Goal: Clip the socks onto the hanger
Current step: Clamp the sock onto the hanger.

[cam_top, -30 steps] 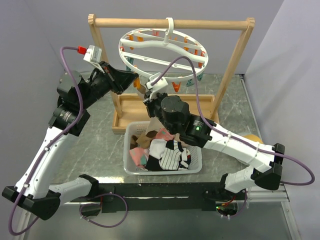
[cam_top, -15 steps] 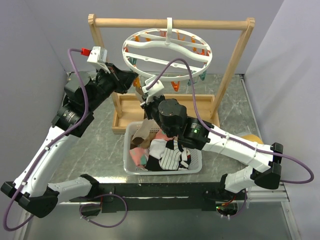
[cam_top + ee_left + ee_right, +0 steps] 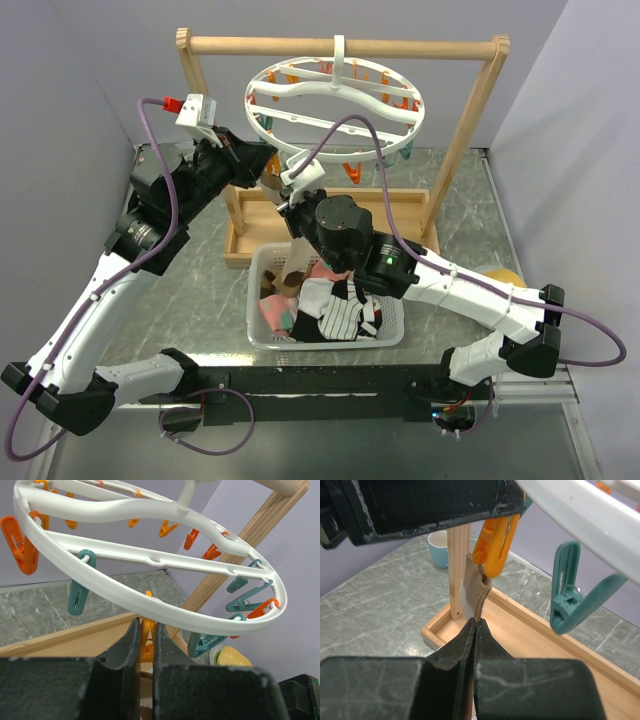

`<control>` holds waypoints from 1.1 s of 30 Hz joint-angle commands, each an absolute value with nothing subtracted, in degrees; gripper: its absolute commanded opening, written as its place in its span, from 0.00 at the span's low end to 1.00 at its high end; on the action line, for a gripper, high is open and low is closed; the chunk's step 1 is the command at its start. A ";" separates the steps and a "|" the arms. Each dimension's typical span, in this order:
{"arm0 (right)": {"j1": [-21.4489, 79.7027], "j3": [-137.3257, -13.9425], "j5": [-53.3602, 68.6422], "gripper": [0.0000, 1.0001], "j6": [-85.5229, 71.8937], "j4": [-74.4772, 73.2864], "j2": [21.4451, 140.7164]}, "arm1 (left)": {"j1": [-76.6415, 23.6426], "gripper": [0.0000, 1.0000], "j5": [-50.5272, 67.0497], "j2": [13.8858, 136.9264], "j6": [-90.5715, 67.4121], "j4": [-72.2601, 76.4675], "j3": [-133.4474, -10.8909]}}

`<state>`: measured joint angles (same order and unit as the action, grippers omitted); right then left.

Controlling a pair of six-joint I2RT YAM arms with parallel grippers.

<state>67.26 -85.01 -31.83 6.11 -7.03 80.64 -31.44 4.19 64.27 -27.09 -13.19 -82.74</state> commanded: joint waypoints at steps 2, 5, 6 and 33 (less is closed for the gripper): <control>67.67 -88.77 -30.85 0.00 6.68 -5.27 81.47 | -31.64 0.01 4.30 63.90 -26.72 -10.81 -82.79; 67.67 -89.21 -29.36 0.00 6.33 -5.54 81.74 | -31.73 0.01 5.18 63.72 -26.63 -10.55 -82.53; 67.59 -89.21 -28.57 0.00 6.15 -5.71 81.74 | -31.64 0.01 5.97 63.63 -26.54 -10.46 -82.44; 64.25 -82.09 -26.45 0.00 2.02 -5.97 74.89 | -31.73 0.01 6.77 62.31 -24.08 -9.40 -81.56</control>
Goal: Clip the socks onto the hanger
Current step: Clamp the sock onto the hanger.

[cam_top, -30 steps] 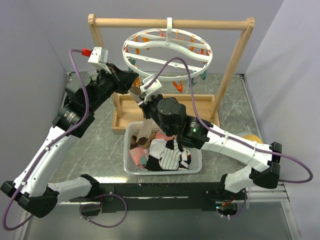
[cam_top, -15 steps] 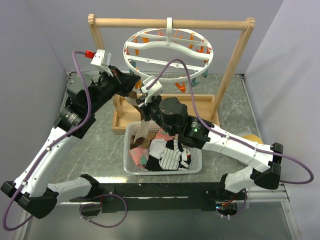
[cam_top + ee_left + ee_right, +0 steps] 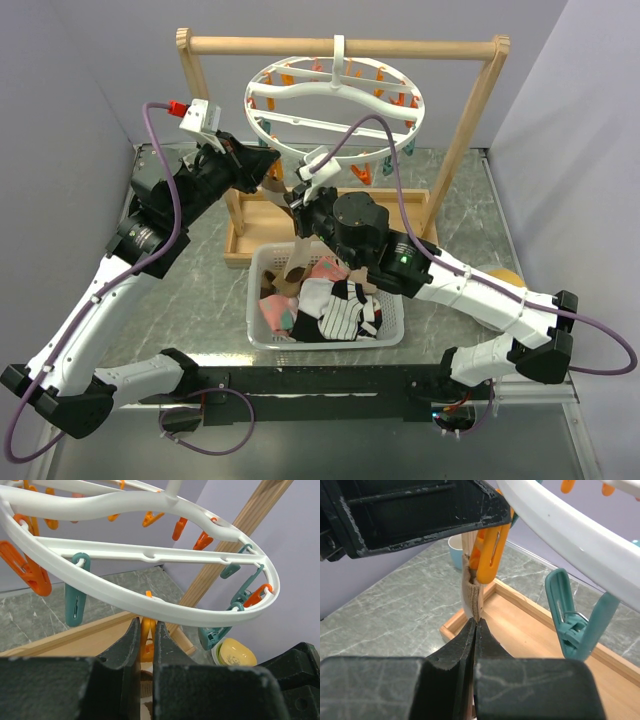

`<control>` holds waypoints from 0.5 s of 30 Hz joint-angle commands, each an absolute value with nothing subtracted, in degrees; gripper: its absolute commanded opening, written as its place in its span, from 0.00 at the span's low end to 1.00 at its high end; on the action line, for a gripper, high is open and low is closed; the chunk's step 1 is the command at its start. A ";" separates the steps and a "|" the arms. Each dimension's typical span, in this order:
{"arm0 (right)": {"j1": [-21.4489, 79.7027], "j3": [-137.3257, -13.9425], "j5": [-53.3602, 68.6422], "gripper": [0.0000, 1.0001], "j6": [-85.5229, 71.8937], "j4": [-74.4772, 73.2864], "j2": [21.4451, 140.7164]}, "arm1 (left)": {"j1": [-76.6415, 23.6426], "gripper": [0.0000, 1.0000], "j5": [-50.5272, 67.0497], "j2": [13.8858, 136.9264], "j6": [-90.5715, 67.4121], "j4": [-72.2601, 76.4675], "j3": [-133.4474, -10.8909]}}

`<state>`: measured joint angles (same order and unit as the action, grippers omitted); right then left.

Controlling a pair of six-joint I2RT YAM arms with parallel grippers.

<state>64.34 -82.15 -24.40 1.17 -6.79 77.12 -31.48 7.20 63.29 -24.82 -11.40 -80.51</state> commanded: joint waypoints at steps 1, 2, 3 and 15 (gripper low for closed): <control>64.16 -81.48 -26.54 0.00 2.11 -5.89 74.62 | -31.73 0.01 6.77 62.31 -24.17 -9.40 -81.65; 64.25 -80.87 -26.54 0.00 2.11 -5.80 73.92 | -31.73 0.01 6.85 62.31 -24.08 -9.23 -81.65; 64.16 -80.34 -26.37 0.00 1.85 -5.45 73.66 | -31.64 0.01 7.03 62.23 -24.00 -9.14 -81.65; 59.95 -70.34 -8.81 0.00 -8.32 5.52 66.63 | -31.03 0.01 16.17 59.86 -24.00 -7.12 -78.58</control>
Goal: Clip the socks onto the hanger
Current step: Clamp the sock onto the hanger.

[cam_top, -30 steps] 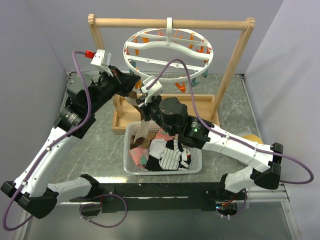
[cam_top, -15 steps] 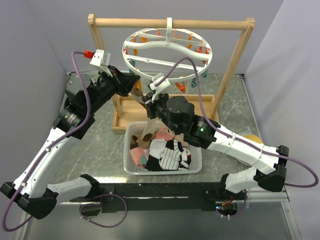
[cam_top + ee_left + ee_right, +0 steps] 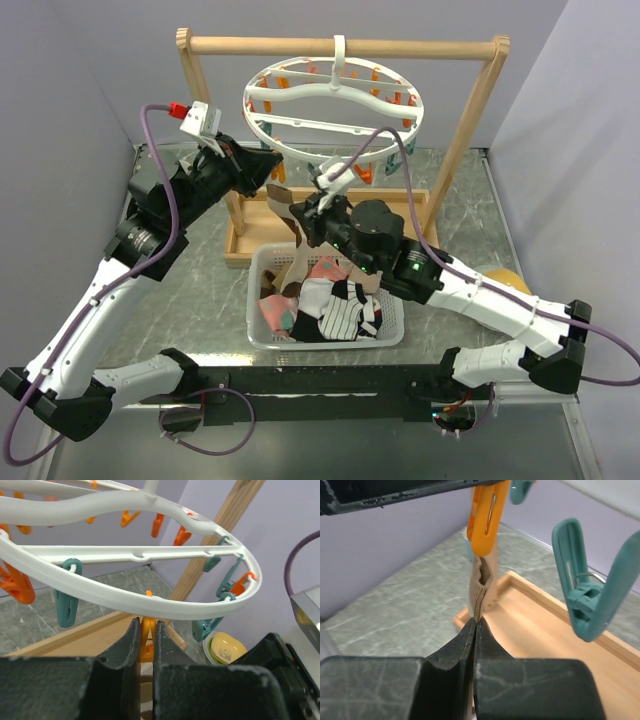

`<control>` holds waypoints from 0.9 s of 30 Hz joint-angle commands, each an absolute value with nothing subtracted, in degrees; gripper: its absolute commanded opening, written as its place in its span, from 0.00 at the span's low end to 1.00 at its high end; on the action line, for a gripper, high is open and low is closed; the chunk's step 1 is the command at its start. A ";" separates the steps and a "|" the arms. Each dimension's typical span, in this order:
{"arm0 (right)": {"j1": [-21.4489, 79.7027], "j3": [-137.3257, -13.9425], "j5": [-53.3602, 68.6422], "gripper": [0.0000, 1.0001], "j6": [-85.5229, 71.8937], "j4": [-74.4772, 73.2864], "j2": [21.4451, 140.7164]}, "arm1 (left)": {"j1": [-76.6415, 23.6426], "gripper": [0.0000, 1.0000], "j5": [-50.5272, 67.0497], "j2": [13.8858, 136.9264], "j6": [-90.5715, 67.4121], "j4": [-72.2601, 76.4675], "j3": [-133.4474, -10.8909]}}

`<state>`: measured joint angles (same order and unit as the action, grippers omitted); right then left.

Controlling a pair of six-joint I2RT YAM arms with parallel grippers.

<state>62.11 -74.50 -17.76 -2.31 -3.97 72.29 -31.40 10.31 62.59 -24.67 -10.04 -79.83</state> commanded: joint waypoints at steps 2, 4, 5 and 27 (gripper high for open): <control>56.97 -67.95 -1.80 0.00 -11.32 10.08 64.44 | -30.94 0.01 17.13 59.59 -23.64 -7.20 -78.22; 55.55 -65.58 2.26 0.00 -14.84 12.29 63.64 | -30.85 0.01 18.63 59.50 -23.47 -7.56 -78.22; 54.24 -65.04 5.42 0.00 -15.72 13.35 63.28 | -30.76 0.01 19.07 59.41 -23.47 -7.65 -78.22; 48.16 -64.60 12.14 0.00 -23.56 15.03 65.22 | -30.15 0.01 24.70 59.85 -27.07 -6.24 -78.31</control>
